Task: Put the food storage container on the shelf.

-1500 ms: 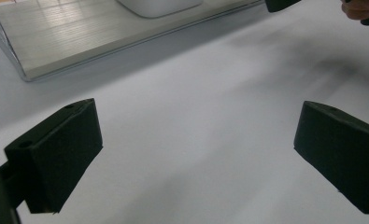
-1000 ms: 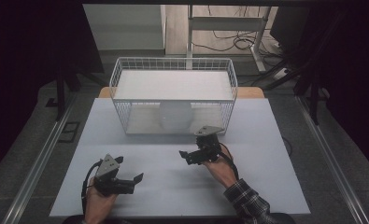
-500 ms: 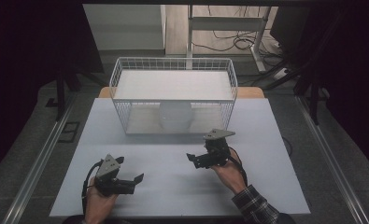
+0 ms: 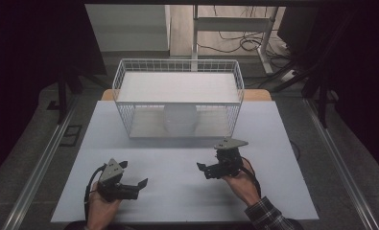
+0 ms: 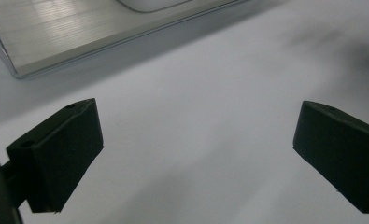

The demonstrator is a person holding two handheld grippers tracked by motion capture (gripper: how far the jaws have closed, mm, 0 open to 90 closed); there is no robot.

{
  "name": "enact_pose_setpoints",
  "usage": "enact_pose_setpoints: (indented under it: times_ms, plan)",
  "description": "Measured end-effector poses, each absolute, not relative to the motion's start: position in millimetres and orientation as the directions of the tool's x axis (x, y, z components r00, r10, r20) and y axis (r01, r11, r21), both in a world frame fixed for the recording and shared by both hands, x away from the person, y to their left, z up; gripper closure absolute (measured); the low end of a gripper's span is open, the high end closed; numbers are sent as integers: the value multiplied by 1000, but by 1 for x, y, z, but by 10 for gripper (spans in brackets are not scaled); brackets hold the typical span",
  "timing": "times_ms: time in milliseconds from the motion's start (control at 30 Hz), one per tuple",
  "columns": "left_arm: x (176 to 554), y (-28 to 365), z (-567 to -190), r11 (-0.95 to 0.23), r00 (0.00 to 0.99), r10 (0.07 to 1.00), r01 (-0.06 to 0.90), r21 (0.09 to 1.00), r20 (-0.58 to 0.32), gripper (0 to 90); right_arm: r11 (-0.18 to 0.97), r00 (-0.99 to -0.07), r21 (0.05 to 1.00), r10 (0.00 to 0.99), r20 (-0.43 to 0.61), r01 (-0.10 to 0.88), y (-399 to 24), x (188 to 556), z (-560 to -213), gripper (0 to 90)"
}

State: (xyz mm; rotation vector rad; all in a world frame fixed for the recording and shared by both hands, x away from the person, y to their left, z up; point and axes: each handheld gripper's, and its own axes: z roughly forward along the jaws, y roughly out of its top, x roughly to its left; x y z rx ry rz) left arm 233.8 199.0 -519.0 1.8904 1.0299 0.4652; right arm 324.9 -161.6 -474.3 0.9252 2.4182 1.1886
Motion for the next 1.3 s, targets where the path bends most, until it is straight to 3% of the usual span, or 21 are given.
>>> enact_pose_setpoints:
  times_ms: [1300]
  plan:
    - [235, 197, -520, -241, 594, 795, 495, 835, -123, 20, 411, -663, 792, 749, -10, 452, -236, 283, -478, 0]
